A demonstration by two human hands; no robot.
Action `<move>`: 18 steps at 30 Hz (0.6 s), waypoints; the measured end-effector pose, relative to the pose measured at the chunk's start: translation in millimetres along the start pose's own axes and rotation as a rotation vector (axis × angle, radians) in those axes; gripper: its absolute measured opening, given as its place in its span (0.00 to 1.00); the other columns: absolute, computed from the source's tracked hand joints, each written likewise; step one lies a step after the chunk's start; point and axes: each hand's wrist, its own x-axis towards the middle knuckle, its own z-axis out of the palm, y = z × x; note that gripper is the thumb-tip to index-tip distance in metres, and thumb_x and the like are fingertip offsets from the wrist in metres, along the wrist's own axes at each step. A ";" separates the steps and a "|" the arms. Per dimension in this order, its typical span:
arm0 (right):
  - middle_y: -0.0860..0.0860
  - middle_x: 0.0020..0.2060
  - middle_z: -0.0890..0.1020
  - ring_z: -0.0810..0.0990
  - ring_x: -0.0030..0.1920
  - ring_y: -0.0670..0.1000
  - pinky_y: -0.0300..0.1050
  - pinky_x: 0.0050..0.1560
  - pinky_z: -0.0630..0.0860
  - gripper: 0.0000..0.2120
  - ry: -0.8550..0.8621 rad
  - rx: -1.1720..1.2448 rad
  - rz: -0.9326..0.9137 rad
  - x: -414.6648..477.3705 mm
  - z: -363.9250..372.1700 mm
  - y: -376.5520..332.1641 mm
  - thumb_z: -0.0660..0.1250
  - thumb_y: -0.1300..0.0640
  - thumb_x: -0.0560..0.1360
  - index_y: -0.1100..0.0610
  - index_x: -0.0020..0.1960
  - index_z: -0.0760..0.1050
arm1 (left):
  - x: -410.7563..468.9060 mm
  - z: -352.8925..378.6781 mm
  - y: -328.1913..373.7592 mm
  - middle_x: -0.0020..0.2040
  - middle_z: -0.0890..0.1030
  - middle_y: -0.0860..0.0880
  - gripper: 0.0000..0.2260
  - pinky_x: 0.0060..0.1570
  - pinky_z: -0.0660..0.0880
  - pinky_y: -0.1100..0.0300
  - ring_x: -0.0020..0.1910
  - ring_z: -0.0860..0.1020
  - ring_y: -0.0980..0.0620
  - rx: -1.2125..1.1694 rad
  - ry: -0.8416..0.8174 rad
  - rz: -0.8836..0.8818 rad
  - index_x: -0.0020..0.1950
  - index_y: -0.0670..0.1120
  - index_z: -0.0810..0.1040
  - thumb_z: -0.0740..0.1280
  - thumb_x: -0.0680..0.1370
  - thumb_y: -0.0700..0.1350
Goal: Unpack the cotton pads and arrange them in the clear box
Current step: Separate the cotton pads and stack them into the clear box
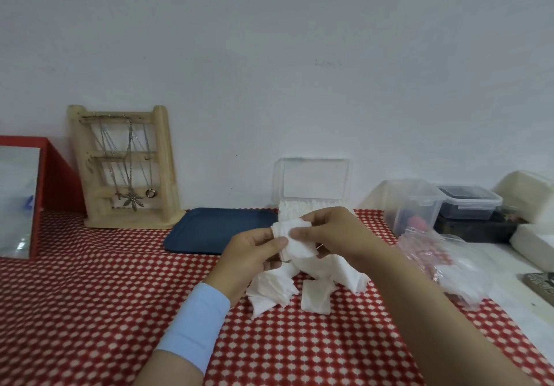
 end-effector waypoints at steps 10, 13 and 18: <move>0.50 0.35 0.87 0.86 0.33 0.49 0.42 0.33 0.78 0.10 0.115 0.014 0.108 -4.9 6.3 -5.2 0.80 0.56 0.69 0.59 0.43 0.81 | 0.1 -3.5 -4.6 0.51 0.87 0.41 0.11 0.48 0.83 0.56 0.50 0.87 0.45 -0.277 0.053 -0.073 0.59 0.38 0.82 0.67 0.82 0.44; 0.54 0.37 0.87 0.85 0.34 0.48 0.46 0.38 0.82 0.11 0.151 -0.002 0.092 -4.5 5.4 -5.7 0.81 0.56 0.69 0.60 0.42 0.81 | -1.1 -3.9 -4.7 0.50 0.87 0.40 0.11 0.46 0.83 0.56 0.48 0.87 0.45 -0.313 0.073 -0.081 0.58 0.37 0.82 0.67 0.82 0.43; 0.49 0.29 0.83 0.81 0.30 0.45 0.43 0.37 0.82 0.10 0.128 0.069 0.003 -6.9 -10.2 -10.7 0.79 0.57 0.71 0.61 0.41 0.79 | -3.1 -9.2 -3.4 0.49 0.87 0.41 0.10 0.44 0.83 0.57 0.48 0.87 0.45 -0.309 0.142 -0.079 0.57 0.38 0.83 0.68 0.82 0.43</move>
